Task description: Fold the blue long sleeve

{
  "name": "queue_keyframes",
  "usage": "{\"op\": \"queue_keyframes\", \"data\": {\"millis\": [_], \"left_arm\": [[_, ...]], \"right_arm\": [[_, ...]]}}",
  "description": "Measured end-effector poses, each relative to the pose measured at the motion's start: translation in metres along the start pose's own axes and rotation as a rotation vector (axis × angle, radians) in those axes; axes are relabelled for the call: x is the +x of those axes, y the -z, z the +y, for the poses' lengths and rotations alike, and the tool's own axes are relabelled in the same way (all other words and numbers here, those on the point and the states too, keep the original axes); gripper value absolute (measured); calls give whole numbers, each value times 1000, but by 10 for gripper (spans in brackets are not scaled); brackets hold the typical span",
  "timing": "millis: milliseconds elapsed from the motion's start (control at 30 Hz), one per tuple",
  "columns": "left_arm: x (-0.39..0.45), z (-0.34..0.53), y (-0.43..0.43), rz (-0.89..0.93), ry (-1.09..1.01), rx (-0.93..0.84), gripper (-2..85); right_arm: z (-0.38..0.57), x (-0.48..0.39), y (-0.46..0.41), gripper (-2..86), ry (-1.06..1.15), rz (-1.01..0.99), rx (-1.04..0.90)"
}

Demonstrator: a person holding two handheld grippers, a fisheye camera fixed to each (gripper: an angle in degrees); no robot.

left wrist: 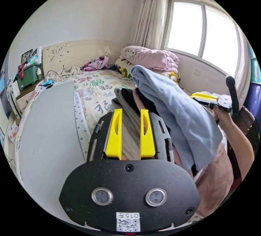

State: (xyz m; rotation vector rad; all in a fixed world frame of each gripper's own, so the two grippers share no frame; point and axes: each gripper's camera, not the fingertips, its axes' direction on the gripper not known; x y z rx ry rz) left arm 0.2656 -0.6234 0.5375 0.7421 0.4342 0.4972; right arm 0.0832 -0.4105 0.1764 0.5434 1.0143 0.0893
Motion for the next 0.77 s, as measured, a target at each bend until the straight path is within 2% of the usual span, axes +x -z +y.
{"op": "queue_keyframes", "data": {"millis": [67, 200, 267, 433, 533, 567, 600, 700, 767], "left_arm": [[-4, 18, 21, 108, -1, -5, 101], [5, 73, 64, 339, -23, -95, 98], [10, 100, 74, 385, -11, -148, 99], [26, 142, 86, 392, 3, -208, 100], [29, 150, 90, 399, 49, -200, 100], [29, 152, 92, 413, 68, -197, 100], [31, 154, 94, 425, 74, -202, 100], [41, 154, 95, 445, 63, -223, 103], [49, 151, 92, 464, 57, -233, 108]], "right_arm": [[16, 15, 37, 85, -13, -120, 48], [89, -17, 123, 100, 202, -633, 69], [119, -55, 139, 106, 287, -710, 18], [147, -151, 125, 140, 403, -692, -119], [145, -176, 107, 112, 466, -539, -197], [145, -168, 113, 76, 468, -498, -182], [144, -147, 125, 49, 417, -538, -165], [154, -69, 163, 22, 203, -654, -86], [171, -20, 191, 15, 84, -656, -17]]}}
